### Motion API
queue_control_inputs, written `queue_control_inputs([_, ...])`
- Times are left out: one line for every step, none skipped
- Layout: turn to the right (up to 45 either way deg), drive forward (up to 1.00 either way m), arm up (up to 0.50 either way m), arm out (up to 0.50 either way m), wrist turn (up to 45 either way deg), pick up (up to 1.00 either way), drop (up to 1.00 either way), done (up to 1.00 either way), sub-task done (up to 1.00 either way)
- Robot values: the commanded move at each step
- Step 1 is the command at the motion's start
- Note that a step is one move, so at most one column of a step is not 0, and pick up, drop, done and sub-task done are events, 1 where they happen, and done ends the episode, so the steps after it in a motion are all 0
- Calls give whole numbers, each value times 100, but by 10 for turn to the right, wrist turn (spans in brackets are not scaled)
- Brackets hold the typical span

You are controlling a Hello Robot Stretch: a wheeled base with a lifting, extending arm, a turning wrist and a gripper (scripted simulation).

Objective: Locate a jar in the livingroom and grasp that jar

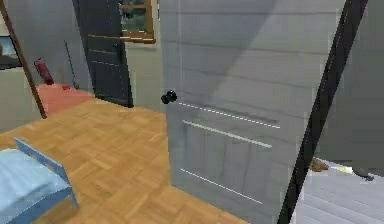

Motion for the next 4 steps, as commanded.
queue_control_inputs([-330, 0, 0, 0, 0, 0, 0, 0, 0])
queue_control_inputs([0, 100, 0, 0, 0, 0, 0, 0, 0])
queue_control_inputs([0, 30, 0, 0, 0, 0, 0, 0, 0])
queue_control_inputs([0, 100, 0, 0, 0, 0, 0, 0, 0])
